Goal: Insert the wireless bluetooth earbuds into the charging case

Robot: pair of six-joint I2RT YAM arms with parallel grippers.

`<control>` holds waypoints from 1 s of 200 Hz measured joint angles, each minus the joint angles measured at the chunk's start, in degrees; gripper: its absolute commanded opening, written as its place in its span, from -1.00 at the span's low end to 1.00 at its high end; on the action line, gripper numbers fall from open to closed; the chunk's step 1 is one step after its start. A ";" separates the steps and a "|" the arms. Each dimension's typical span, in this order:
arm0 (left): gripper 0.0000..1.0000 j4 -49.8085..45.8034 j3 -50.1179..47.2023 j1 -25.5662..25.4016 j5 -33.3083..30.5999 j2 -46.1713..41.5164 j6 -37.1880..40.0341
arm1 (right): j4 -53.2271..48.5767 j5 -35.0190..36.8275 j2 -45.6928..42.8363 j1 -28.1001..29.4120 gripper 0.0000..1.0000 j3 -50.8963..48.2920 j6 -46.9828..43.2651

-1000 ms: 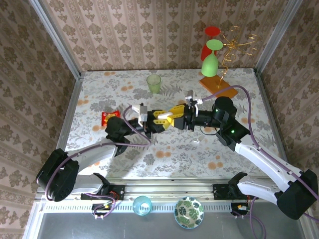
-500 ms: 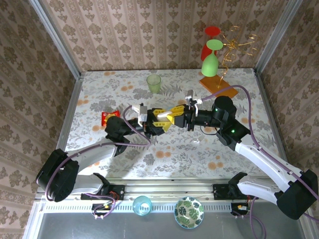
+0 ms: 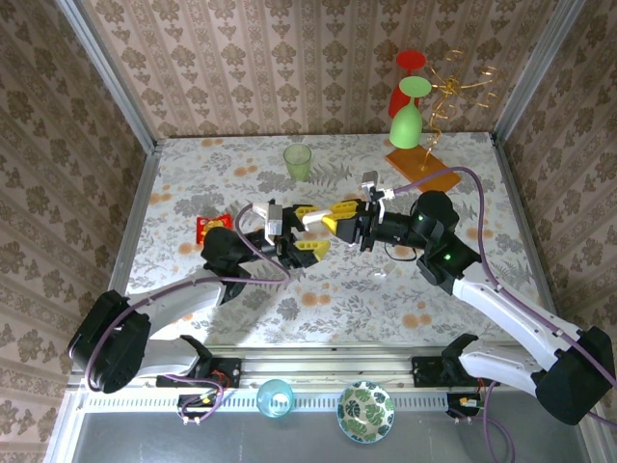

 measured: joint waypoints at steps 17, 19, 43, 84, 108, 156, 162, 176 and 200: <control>0.43 0.02 -0.02 -0.09 -0.57 -0.04 -0.44 | 1.66 0.42 0.00 0.00 -0.78 -0.66 1.07; 0.47 0.07 -0.02 -0.13 -0.61 -0.07 -0.39 | 1.92 0.52 0.00 0.00 -0.79 -0.72 1.20; 0.62 0.26 -0.46 -0.48 -1.88 -0.79 -0.94 | 3.76 1.20 0.00 -0.02 -0.78 -1.29 2.27; 0.59 -0.02 -0.81 1.57 -9.60 -1.18 -0.98 | 6.60 0.28 -1.77 0.00 -0.78 -1.33 3.63; 0.39 0.15 -0.81 1.46 -9.94 -1.31 -1.66 | 7.52 0.52 -1.81 -0.04 -0.78 -1.33 4.50; 0.24 0.20 -0.81 1.40 -9.53 -1.49 -2.01 | 9.57 0.52 -0.55 -0.04 -0.78 -1.33 5.66; 0.23 0.15 -0.81 1.40 -9.40 -1.55 -2.12 | 9.81 0.50 -0.35 -0.04 -0.78 -1.33 5.81; 0.23 0.17 -0.81 1.38 -9.16 -1.55 -2.12 | 9.99 0.48 0.02 0.00 -0.78 -1.33 5.92; 0.15 0.02 -0.81 1.27 -8.98 -1.55 -2.21 | 9.97 0.35 0.70 0.15 -0.77 -1.33 5.99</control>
